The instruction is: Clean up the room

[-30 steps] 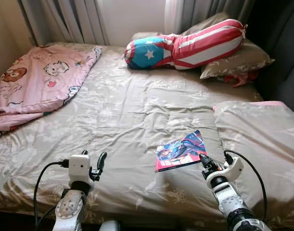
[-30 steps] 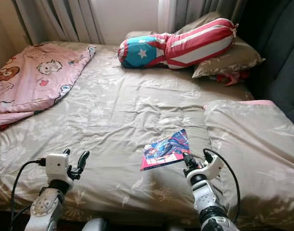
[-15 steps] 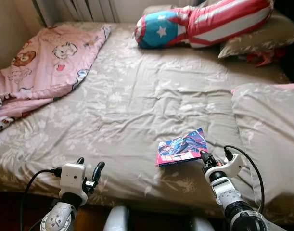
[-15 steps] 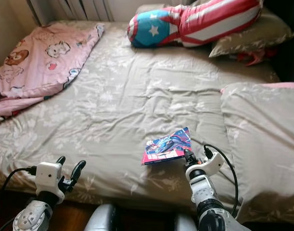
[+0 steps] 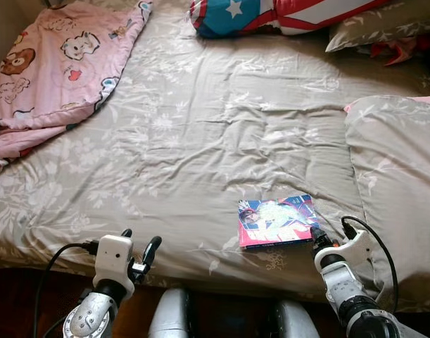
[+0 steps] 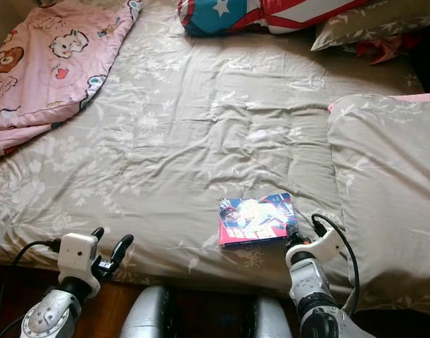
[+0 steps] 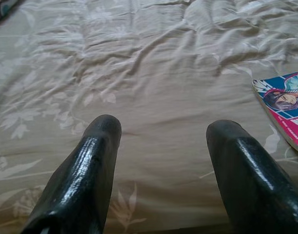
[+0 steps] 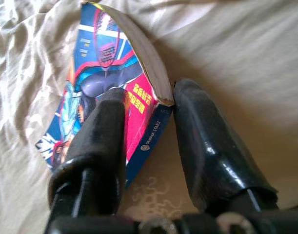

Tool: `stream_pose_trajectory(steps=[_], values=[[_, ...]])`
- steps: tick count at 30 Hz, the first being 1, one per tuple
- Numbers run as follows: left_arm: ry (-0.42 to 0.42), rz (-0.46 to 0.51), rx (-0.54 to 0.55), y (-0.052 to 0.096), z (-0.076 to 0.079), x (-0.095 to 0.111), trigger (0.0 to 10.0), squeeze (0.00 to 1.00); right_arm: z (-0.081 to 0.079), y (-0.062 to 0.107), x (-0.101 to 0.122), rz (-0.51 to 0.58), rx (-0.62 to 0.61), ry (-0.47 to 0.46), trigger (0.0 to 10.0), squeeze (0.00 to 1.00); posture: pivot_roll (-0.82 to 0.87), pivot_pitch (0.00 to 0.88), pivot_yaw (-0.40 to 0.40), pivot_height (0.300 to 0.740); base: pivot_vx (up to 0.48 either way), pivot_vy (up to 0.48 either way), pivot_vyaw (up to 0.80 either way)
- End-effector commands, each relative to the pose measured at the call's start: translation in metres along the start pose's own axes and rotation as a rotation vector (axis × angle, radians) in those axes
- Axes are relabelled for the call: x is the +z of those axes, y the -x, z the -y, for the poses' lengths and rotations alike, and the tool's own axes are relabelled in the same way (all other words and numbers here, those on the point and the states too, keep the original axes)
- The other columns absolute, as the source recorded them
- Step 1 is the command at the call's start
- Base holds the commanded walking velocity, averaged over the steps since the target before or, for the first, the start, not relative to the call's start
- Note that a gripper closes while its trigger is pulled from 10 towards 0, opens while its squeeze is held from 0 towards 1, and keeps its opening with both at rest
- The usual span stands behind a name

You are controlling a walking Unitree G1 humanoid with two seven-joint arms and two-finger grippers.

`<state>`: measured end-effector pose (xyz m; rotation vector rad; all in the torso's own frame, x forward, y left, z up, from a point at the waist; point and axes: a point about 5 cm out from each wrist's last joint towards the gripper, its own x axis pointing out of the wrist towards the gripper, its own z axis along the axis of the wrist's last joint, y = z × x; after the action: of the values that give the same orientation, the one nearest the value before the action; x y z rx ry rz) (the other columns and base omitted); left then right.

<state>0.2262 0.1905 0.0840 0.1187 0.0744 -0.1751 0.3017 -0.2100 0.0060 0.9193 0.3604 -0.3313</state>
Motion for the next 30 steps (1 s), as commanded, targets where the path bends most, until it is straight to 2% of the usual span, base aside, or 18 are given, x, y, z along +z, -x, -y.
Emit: stream_pose_trajectory(steps=[1, 10, 11, 12, 14, 16, 18, 21, 22, 25, 26, 29, 30], values=[[0.004, -0.035, -0.002, 0.002, 0.001, -0.007, 10.0, 0.0, 0.012, 0.004, -0.006, -0.016, -0.046, -0.007, 10.0, 1.0, 0.13, 0.29, 0.045, 0.657, 0.0, 0.0, 0.0], [0.01, -0.03, -0.006, -0.014, 0.004, -0.008, 10.0, 0.0, 0.023, 0.011, -0.022, -0.041, -0.078, 0.0, 10.0, 1.0, 0.11, 0.243, 0.037, 0.657, 0.0, 0.0, 0.0], [0.017, -0.035, -0.002, -0.019, 0.005, -0.011, 10.0, 0.0, 0.024, 0.013, -0.025, -0.044, -0.074, 0.082, 10.0, 0.21, 0.1, 0.227, 0.033, 0.657, 0.0, 0.0, 0.0], [0.036, -0.047, 0.014, -0.023, 0.003, -0.015, 10.0, 0.0, 0.022, 0.013, -0.027, -0.043, -0.056, 0.171, 10.0, 0.0, 0.09, 0.21, 0.028, 0.657, 0.0, 0.0, 0.0], [0.056, -0.059, 0.033, -0.025, 0.001, -0.02, 10.0, 0.0, 0.02, 0.013, -0.029, -0.042, -0.039, 0.208, 10.0, 0.0, 0.07, 0.187, 0.02, 0.657, 0.0, 0.0, 0.0], [0.092, -0.082, 0.073, -0.028, -0.005, -0.028, 10.0, 0.0, 0.018, 0.015, -0.033, -0.046, -0.005, 0.304, 10.0, 0.0, 0.06, 0.17, 0.014, 0.657, 0.0, 0.0, 0.0], [0.103, -0.089, 0.085, -0.03, -0.006, -0.03, 10.0, 0.0, 0.017, 0.015, -0.034, -0.049, 0.006, 0.331, 10.0, 0.0, 0.06, 0.161, 0.011, 0.657, 0.0, 0.0, 0.0], [0.155, -0.179, 0.121, -0.035, -0.009, -0.053, 10.0, 0.0, 0.027, 0.023, -0.045, -0.086, 0.017, 0.523, 10.0, 0.0, 0.02, 0.099, -0.004, 0.662, 0.0, 0.0, 0.0], [0.158, -0.194, 0.124, -0.036, -0.009, -0.057, 10.0, 0.0, 0.029, 0.026, -0.05, -0.104, 0.029, 0.561, 10.0, 0.0, 0.01, 0.08, -0.009, 0.667, 0.0, 0.0, 0.0], [0.155, -0.214, 0.126, -0.036, -0.008, -0.064, 10.0, 0.0, 0.033, 0.031, -0.058, -0.13, 0.059, 0.57, 10.0, 0.0, 0.01, 0.075, -0.01, 0.682, 0.0, 0.0, 0.0], [0.158, -0.237, 0.129, -0.036, -0.007, -0.07, 10.0, 0.0, 0.039, 0.034, -0.061, -0.145, 0.041, 0.589, 10.0, 0.0, 0.0, 0.041, -0.02, 0.687, 0.0, 0.0, 0.0], [0.171, -0.306, 0.139, -0.036, -0.005, -0.084, 10.0, 0.0, 0.054, 0.041, -0.066, -0.179, -0.019, 0.619, 10.0, 0.0, 0.0, 0.013, -0.029, 0.702, 0.0, 0.0, 0.0], [0.171, -0.306, 0.139, -0.036, -0.005, -0.084, 10.0, 0.0, 0.054, 0.041, -0.066, -0.179, -0.019, 0.619, 10.0, 0.0, 0.0, 0.013, -0.029, 0.702, 0.0, 0.0, 0.0]])
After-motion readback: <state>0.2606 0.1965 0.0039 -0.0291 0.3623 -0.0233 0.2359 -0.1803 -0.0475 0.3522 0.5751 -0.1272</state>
